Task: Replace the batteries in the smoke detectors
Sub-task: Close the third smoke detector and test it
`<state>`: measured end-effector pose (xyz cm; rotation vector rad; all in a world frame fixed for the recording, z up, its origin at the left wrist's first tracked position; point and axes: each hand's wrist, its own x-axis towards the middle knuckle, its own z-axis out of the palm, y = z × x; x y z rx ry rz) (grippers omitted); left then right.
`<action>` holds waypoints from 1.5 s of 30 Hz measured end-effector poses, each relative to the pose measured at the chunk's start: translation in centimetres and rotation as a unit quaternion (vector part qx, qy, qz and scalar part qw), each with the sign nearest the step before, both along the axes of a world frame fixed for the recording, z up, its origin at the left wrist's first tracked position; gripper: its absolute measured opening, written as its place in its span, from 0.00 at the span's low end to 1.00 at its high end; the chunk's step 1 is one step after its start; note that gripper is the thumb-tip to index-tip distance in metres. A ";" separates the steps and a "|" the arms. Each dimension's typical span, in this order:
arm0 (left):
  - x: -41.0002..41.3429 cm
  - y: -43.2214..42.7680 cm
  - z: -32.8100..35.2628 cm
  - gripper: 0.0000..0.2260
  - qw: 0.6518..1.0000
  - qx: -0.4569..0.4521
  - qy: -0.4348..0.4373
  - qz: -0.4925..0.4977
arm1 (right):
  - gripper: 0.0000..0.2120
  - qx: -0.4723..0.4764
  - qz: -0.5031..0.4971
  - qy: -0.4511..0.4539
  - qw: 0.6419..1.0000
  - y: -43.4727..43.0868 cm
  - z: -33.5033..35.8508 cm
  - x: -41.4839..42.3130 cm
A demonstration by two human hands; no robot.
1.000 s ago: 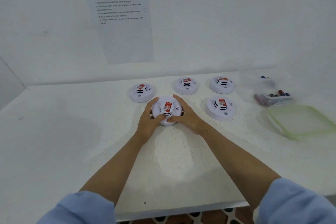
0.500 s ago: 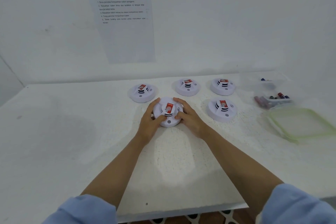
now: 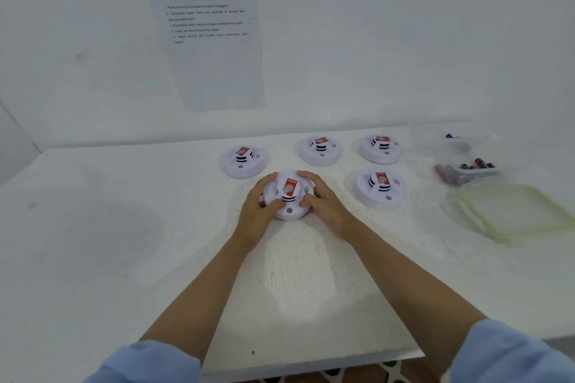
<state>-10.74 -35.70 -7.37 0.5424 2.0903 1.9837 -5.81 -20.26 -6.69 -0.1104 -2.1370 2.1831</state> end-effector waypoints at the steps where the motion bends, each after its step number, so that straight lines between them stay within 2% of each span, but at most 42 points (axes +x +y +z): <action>1: 0.0 0.0 0.0 0.22 1.000 0.000 0.001 -0.001 | 0.24 0.000 0.000 0.001 1.000 0.0 0.0 0.0; 28: 0.0 0.1 0.0 0.20 1.000 -0.010 0.007 0.002 | 0.24 0.009 -0.005 0.003 1.000 -0.1 0.3 0.3; 39: 0.4 -0.1 0.3 0.26 1.000 -0.016 -0.006 0.000 | 0.24 0.001 -0.003 -0.003 1.000 -0.2 0.5 0.3; 45: 0.4 0.0 0.4 0.25 1.000 -0.012 -0.005 -0.002 | 0.24 0.003 -0.004 -0.004 1.000 -0.1 0.5 0.4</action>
